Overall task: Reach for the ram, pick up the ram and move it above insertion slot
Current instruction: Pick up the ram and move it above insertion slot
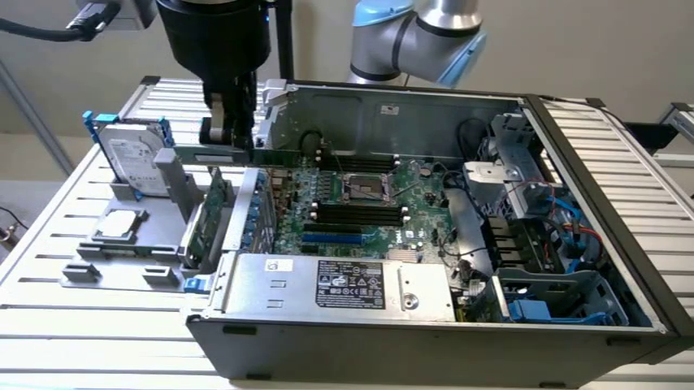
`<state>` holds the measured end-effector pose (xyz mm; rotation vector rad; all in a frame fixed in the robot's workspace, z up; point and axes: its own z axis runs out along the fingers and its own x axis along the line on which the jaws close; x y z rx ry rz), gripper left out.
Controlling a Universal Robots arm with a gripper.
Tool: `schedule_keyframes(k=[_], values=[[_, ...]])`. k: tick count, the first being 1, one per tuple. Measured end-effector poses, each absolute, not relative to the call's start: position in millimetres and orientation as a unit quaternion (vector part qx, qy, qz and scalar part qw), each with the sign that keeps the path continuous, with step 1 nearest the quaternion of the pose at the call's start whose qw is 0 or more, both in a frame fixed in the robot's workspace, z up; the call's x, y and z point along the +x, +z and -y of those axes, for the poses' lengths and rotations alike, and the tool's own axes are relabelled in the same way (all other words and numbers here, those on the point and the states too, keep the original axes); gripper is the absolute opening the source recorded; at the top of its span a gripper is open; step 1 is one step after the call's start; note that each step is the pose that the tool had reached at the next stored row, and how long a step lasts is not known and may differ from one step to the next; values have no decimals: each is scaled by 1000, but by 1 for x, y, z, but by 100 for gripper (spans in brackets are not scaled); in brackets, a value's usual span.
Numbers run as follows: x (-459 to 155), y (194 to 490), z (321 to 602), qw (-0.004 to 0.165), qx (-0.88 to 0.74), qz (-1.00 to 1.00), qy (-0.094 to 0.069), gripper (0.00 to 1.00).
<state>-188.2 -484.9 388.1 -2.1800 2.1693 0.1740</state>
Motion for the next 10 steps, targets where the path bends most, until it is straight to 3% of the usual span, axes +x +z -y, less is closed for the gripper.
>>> schedule_keyframes(k=[10], values=[[-143, 388, 482, 36, -707, -703, 62, 13]])
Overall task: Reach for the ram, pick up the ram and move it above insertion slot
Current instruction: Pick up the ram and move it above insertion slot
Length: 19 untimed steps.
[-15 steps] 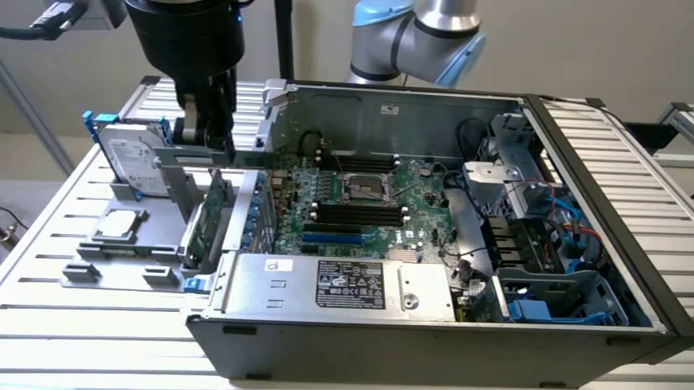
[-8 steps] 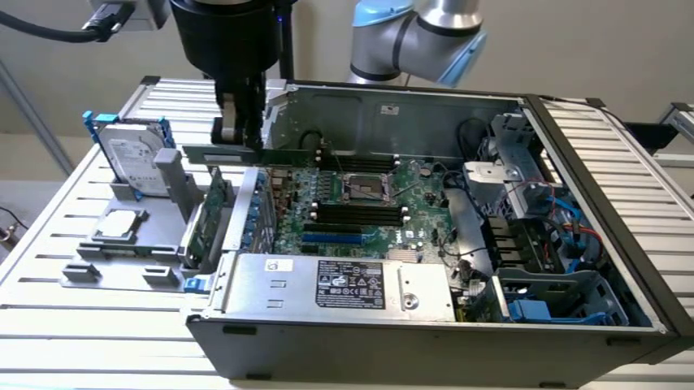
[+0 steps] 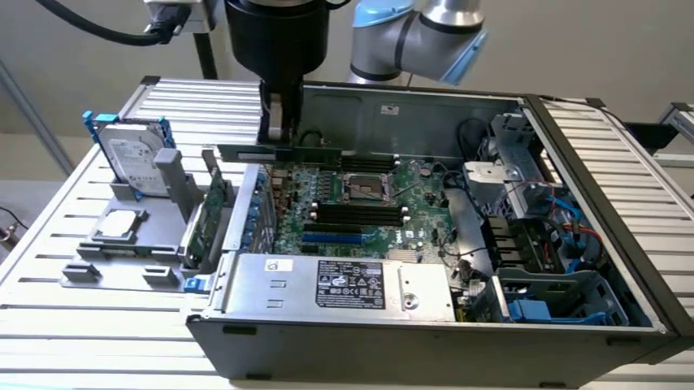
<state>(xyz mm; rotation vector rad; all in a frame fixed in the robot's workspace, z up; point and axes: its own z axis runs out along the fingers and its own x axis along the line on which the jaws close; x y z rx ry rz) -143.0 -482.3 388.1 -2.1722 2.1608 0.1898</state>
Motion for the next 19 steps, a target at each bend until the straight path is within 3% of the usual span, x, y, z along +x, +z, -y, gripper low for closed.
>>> schedule_keyframes(k=[19], values=[[-78, 386, 459, 38, -707, -703, 64, 13]])
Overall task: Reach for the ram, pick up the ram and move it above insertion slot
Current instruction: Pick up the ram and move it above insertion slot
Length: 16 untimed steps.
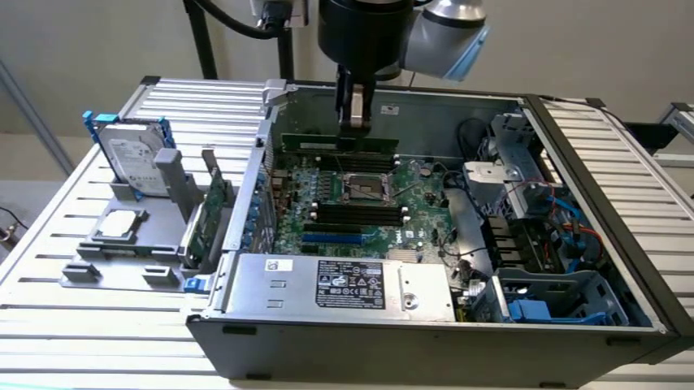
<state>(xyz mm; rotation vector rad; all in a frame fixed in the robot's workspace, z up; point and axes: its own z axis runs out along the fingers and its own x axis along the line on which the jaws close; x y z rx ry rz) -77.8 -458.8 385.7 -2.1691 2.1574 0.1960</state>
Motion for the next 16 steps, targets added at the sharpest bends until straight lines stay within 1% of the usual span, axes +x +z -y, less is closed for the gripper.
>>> schedule_keyframes(k=[6, 16], values=[[-69, 382, 450, 38, -707, -704, 63, 13], [-58, 375, 443, 34, -699, -712, 55, 13]])
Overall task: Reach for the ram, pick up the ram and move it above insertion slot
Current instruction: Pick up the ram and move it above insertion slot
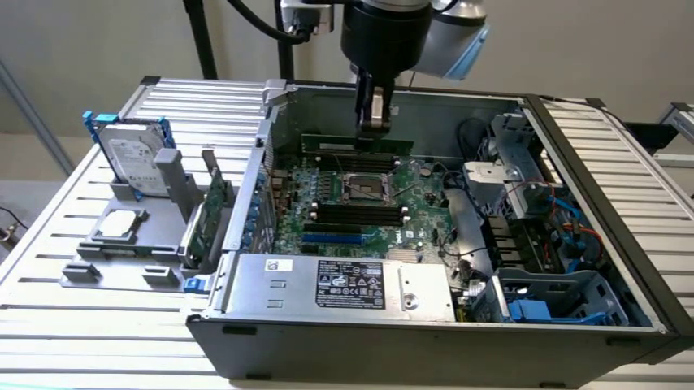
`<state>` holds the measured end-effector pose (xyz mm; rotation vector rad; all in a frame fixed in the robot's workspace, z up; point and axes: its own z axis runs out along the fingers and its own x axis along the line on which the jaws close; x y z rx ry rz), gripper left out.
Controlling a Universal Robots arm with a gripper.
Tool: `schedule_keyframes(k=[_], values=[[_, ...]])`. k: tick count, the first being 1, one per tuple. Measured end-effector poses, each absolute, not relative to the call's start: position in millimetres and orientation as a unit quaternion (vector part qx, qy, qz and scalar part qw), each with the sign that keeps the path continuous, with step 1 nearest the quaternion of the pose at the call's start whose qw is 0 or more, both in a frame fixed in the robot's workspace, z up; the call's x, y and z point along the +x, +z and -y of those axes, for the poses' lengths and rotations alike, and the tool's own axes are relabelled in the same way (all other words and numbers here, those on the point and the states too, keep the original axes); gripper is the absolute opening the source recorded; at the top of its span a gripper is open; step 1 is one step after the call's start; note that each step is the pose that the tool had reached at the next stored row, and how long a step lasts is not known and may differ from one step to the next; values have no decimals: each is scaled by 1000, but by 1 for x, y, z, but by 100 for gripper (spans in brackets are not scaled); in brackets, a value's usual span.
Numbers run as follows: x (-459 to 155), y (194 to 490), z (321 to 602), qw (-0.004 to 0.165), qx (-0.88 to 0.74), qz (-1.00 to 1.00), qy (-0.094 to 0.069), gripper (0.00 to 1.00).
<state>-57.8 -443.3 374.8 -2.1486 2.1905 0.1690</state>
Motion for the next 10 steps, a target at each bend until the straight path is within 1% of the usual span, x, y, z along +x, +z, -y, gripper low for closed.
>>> schedule_keyframes(k=[10], values=[[-55, 373, 443, 33, -693, -718, 53, 13]])
